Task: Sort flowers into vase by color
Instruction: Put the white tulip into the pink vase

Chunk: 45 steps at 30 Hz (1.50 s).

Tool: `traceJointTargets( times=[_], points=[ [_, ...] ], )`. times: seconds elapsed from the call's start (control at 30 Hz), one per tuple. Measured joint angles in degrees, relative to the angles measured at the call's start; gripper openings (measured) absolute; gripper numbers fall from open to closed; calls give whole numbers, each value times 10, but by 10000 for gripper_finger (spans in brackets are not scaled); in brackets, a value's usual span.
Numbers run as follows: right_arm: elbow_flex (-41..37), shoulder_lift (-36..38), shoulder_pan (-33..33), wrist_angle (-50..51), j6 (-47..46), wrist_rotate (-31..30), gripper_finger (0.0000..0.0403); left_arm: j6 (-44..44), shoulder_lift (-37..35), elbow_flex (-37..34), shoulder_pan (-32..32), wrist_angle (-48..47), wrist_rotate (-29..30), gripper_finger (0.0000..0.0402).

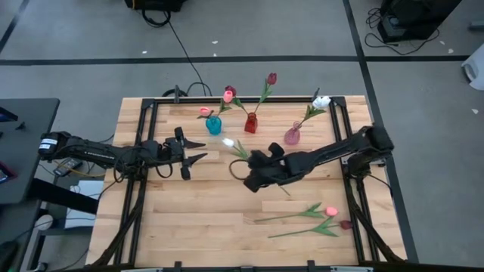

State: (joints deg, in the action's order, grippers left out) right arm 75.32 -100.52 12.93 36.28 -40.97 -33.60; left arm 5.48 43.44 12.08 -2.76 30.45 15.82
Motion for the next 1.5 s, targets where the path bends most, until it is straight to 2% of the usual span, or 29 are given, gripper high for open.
traceJointTargets(
  times=[0.13, 0.3, 0.4, 0.5, 0.6, 0.83, 0.9, 0.97, 1.07, 1.17, 1.27, 1.4, 1.5],
  points=[
    [-120, 63, -3, -138, 12, 13, 4, 0, 0, 0, 0, -2, -1, 166],
    [-240, 121, -3, -357, 78, 15, 4, 0, 0, 0, 0, -2, 0, 166],
    [-279, 140, -1, -453, 132, 26, 4, 1, 0, 0, 0, -2, 0, 166],
    [-289, 162, 9, -479, 176, 3, 4, 1, 0, 0, 0, -4, 0, 166],
    [-287, 191, 28, -479, 226, -81, 4, 1, 0, 0, 0, -6, 0, 166],
    [-286, 264, 98, -483, 366, -381, 4, 2, 0, 0, 0, -6, 0, 166],
    [-288, 282, 105, -479, 391, -407, 4, 2, 0, 0, 0, -3, 0, 166],
    [-296, 303, 101, -479, 407, -385, 4, 2, 0, 0, 0, 1, 0, 166],
    [-315, 329, 79, -493, 427, -296, 4, 2, 0, 0, 0, 6, 0, 166],
    [-349, 344, 49, -563, 488, -227, 2, 1, 0, 0, 0, 14, 0, 166],
    [-398, 343, 16, -717, 585, -199, 1, 1, 0, 0, 0, 15, 0, 166],
    [-460, 316, -25, -948, 722, -214, 0, 1, 0, 0, 0, 14, 0, 166],
    [-484, 287, -49, -1059, 790, -201, 0, 1, 0, 0, 0, 10, 0, 166]
  ],
)
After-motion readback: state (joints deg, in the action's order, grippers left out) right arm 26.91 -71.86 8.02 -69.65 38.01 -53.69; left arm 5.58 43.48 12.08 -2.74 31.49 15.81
